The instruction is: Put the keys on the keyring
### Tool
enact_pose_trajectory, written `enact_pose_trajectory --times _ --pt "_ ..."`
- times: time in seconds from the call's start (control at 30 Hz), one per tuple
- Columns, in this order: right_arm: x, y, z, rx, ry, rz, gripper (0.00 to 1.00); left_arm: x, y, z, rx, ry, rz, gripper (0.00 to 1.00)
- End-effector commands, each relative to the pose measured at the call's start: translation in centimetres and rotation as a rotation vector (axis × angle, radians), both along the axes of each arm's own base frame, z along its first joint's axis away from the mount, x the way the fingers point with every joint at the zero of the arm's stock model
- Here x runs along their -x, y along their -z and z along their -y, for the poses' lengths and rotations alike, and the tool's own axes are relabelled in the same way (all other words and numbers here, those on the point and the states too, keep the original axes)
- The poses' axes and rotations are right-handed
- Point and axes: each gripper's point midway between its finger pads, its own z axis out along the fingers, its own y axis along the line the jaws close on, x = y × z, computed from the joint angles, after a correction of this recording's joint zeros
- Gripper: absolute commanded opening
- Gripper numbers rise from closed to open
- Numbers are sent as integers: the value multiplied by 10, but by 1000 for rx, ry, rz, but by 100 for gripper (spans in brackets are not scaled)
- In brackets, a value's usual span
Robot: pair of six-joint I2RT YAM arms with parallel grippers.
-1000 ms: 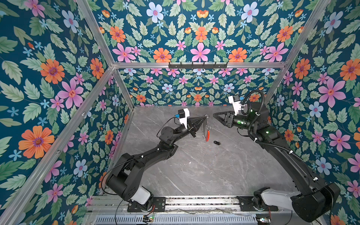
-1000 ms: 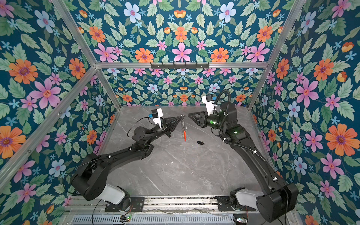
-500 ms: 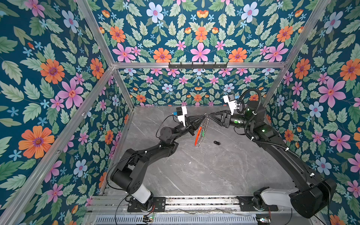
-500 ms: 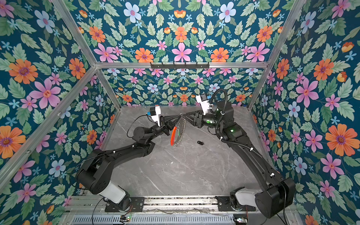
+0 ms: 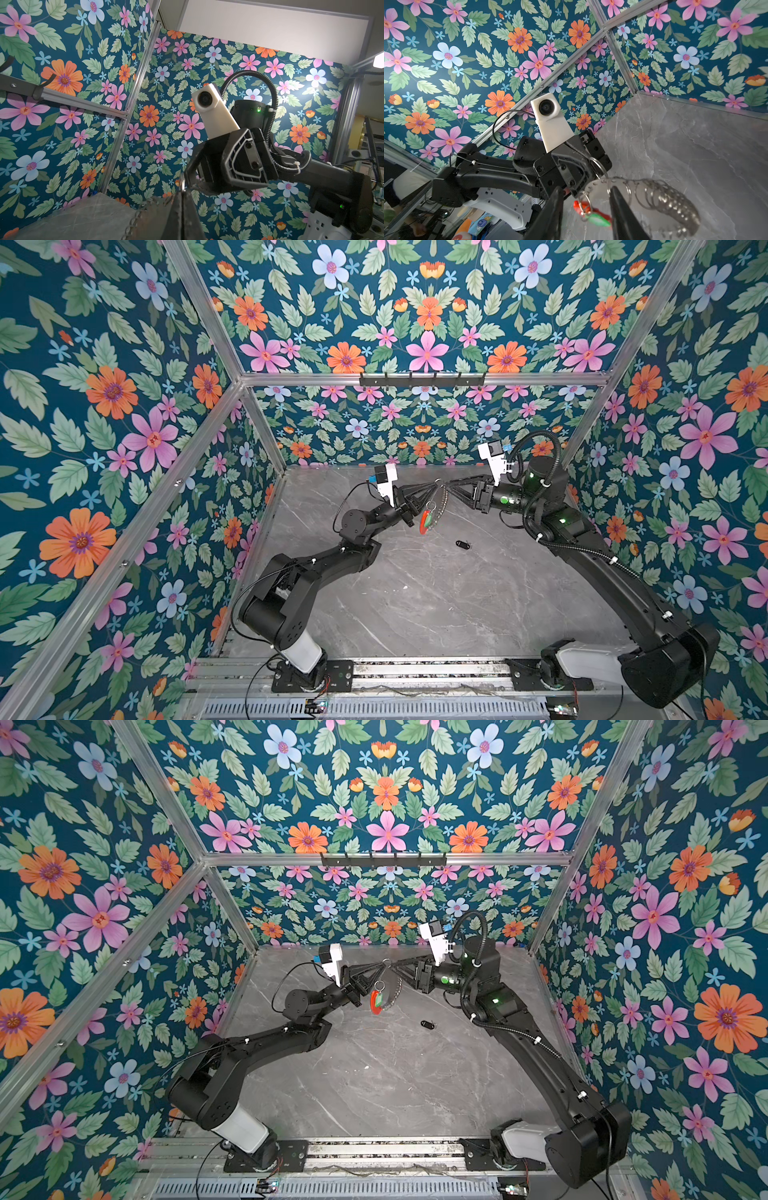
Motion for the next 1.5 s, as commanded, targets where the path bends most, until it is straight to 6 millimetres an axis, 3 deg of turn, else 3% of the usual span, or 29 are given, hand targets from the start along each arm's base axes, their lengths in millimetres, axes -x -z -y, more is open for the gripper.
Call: enact_pose_trajectory --times 0.0,0.23,0.53,1.3,1.47 --pt "-2 -7 5 -11 38 37 41 7 -16 -7 54 9 42 0" --pt "10 -4 -15 -75 -113 15 39 3 -16 -8 57 2 27 0" --pt "1 -7 -22 -88 -135 28 40 3 -16 -6 57 27 13 0" --pt "-7 -12 -19 -84 -127 30 40 5 -19 -4 62 59 7 0" --pt "-6 -10 -20 -87 -138 29 31 4 -19 -3 65 63 3 0"
